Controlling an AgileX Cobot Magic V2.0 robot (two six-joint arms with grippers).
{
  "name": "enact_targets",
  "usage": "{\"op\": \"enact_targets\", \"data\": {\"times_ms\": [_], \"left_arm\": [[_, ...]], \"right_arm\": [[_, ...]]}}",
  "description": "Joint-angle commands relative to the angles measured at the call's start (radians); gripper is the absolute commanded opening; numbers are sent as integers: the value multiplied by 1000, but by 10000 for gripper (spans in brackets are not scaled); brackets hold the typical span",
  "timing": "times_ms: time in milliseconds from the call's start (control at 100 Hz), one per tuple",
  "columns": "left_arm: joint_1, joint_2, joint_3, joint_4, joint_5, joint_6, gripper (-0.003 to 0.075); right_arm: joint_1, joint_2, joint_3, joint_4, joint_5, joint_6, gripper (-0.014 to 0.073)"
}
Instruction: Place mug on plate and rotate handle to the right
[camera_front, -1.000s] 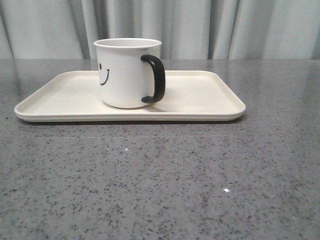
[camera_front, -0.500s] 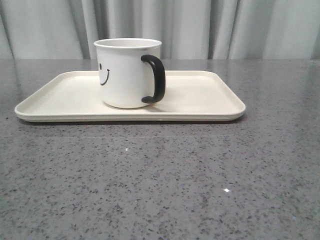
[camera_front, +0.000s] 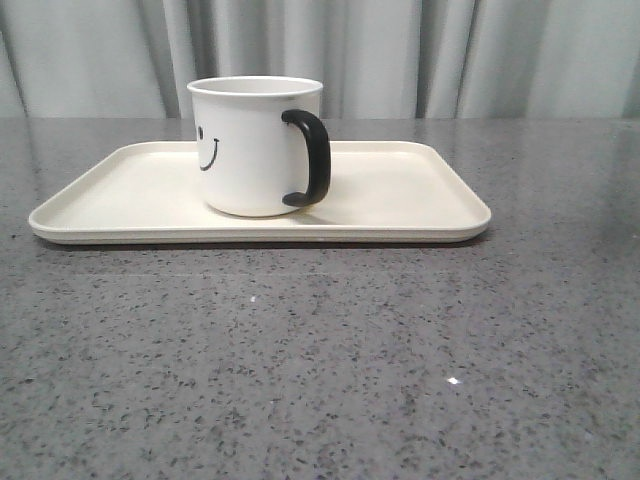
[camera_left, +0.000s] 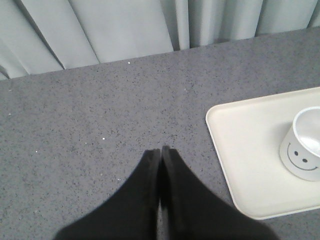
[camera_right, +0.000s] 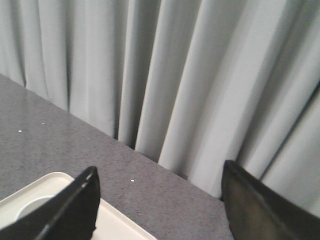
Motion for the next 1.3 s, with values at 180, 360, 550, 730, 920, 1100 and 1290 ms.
{"op": "enact_targets", "data": {"times_ms": [180,360,550,730,920,1100,1290], "left_arm": [[2,-38,77,11,-121,-10,-20],[2,-38,77,14,-127,-10,-20],[2,-38,77,14,-116,-10,-20],[2,-38,77,14,-114,-10,-20],[2,-38,77,14,-114,-10,-20],[2,-38,77,14,-114,-10,-20],[2,-38,77,14,-112,-10,-20]], "right_arm": [[49,176,-219,128,93,-4,517],[131,300,-319,128,102,-4,517],[208,409,-352,125,103,-4,517],[242,499,-352,122,120,-4,517],[261,572,-352,121,138,-4,517],[276,630,-352,110,174,-4,517],[304,681,-352,87,192,-4,517]]}}
